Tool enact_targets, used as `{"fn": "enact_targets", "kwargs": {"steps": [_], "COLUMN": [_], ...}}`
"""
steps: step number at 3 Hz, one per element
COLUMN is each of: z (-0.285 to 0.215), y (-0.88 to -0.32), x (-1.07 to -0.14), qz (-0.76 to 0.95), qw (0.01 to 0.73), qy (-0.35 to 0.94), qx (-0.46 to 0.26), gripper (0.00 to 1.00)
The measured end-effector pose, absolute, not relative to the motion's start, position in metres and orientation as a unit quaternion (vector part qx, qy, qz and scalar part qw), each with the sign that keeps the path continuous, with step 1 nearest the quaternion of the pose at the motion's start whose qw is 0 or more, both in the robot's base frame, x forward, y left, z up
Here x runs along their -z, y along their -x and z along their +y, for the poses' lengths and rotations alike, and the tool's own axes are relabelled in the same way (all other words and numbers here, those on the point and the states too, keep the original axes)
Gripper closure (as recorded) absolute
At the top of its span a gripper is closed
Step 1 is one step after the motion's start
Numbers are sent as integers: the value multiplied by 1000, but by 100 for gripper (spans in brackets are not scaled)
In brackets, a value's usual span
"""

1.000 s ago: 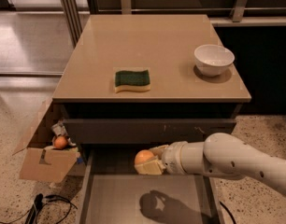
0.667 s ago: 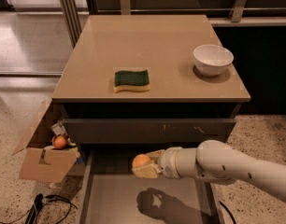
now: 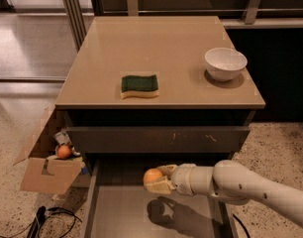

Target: Place orange into middle drawer

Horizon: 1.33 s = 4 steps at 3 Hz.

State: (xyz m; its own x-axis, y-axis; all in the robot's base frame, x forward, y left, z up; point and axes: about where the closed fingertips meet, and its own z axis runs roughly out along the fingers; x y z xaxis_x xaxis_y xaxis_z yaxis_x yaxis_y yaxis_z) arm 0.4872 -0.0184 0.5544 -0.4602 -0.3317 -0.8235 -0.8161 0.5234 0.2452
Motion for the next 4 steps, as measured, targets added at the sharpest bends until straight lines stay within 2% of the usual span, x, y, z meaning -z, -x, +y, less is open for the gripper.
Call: {"fn": "enact_targets", "kwargs": {"steps": [2, 4], "z": [-33, -29], "y": [-494, -487], "x": [-544, -478], "qz": [773, 798], "qw": [392, 329], "qy": [373, 381], "qx": [-331, -331], "gripper": [100, 100]}}
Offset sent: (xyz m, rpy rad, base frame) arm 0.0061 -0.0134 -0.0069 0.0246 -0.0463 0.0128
